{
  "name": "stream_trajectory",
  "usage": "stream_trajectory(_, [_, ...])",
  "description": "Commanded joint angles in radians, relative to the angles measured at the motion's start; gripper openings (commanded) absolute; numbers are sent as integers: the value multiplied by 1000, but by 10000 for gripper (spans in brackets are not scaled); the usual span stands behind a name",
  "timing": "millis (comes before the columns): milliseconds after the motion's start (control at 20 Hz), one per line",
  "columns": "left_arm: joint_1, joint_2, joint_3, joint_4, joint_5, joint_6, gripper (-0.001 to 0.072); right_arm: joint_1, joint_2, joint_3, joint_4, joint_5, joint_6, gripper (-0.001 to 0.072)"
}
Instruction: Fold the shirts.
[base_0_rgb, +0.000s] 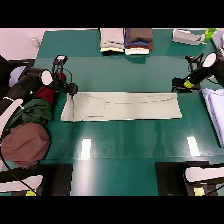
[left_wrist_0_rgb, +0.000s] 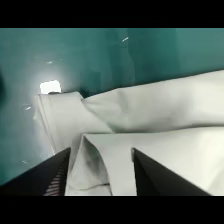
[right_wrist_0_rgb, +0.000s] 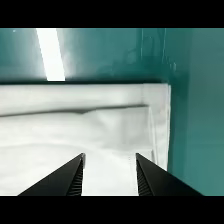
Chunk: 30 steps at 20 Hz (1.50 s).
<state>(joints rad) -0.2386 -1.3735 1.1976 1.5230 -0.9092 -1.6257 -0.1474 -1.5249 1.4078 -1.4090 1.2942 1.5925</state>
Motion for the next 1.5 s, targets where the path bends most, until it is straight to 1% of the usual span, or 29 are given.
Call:
stream_trajectory(0, [-2, -6, 55, -10, -109, 5, 292, -61, 19, -20, 18, 27, -44, 495])
stream_trajectory(50, [-2, -6, 55, -26, -125, 13, 93, -86, 30, -54, 19, 29, -53, 522])
stream_trajectory(100, [-2, -6, 53, -32, -129, 14, 26, -113, 33, -93, 21, 24, -53, 523])
stream_trajectory(250, [-2, -6, 53, -115, -113, 16, 25, -154, 33, -203, 30, -19, -52, 522])
stream_trajectory(350, [-2, -6, 53, -164, -94, 38, 25, -150, 33, -260, 33, -61, -52, 522])
stream_trajectory(500, [-2, -6, 53, -179, -73, 37, 24, -123, 33, -305, 84, -116, -55, 520])
stream_trajectory(600, [-2, -6, 53, -181, -77, 37, 25, -97, 33, -323, 82, -137, -55, 516])
stream_trajectory(650, [-2, -7, 53, -182, -82, 37, 24, -85, 32, -332, 82, -143, -55, 474])
stream_trajectory(700, [-2, -7, 53, -194, -88, 37, 25, -75, 33, -339, 80, -147, -55, 389])
stream_trajectory(750, [-2, -7, 53, -206, -90, 37, 24, -67, 33, -340, 76, -147, -59, 260])
stream_trajectory(800, [-11, -7, 53, -219, -90, 37, 24, -58, 39, -340, 71, -146, -61, 84])
stream_trajectory(850, [-30, -8, 53, -219, -83, 36, 24, -56, 51, -340, 71, -146, -70, 23])
stream_trajectory(950, [-92, -21, 54, -219, -40, 24, 23, -56, 98, -340, 71, -141, -74, 22])
stream_trajectory(1000, [-128, -35, 54, -220, -5, 0, 23, -57, 128, -339, 69, -127, -74, 21])
stream_trajectory(1100, [-191, -76, 64, -230, 45, -24, 23, -66, 203, -339, 72, -77, -73, 20])
stream_trajectory(1250, [-284, -193, 171, -252, 44, -23, 23, -54, 308, -261, 81, 29, -68, 19])
stream_trajectory(1450, [-387, -366, 360, -283, 14, -14, 23, 27, 402, -89, 83, 127, -10, 20])
